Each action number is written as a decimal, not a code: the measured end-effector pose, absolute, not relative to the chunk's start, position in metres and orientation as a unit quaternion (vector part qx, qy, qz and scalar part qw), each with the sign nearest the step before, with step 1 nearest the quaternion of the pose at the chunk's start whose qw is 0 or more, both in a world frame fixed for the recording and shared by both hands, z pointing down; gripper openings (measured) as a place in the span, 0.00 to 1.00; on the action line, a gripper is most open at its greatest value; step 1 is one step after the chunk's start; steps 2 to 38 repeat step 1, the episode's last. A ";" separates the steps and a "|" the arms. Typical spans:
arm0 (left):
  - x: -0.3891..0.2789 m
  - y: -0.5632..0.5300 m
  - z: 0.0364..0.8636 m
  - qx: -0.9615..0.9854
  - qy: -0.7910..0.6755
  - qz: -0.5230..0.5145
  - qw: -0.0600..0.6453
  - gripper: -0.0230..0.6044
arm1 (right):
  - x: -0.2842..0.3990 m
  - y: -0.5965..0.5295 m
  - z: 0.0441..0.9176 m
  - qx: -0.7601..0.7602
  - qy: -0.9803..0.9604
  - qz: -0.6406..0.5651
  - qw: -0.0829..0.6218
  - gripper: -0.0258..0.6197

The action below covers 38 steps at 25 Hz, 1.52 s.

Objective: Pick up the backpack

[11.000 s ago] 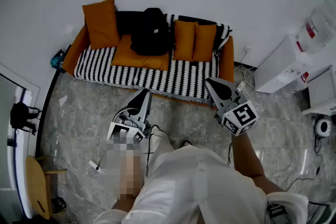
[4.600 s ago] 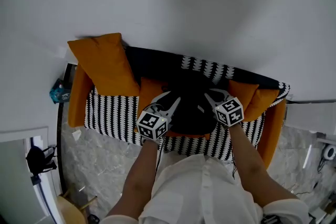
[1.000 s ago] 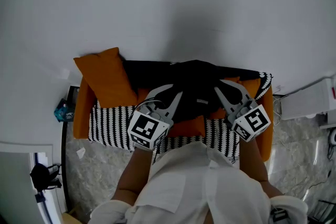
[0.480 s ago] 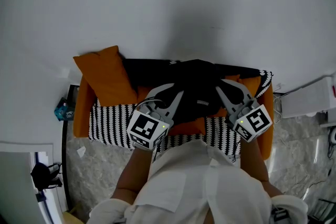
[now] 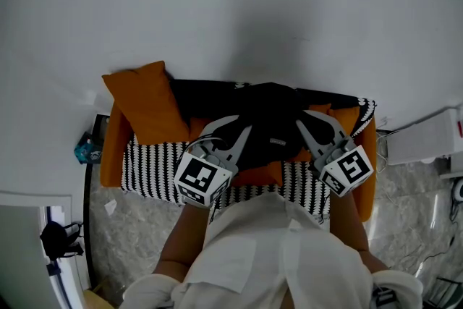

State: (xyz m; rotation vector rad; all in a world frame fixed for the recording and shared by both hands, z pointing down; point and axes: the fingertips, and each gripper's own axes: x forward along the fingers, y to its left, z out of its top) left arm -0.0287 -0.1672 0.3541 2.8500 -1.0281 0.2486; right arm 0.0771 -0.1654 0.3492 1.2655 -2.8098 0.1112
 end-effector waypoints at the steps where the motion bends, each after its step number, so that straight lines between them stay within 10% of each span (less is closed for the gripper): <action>1: -0.029 -0.167 0.355 0.936 -0.338 0.082 0.051 0.12 | 0.077 -0.165 0.350 0.410 -0.911 0.036 0.029 0.11; 38: -0.029 -0.167 0.355 0.936 -0.338 0.082 0.051 0.12 | 0.077 -0.165 0.350 0.410 -0.911 0.036 0.029 0.11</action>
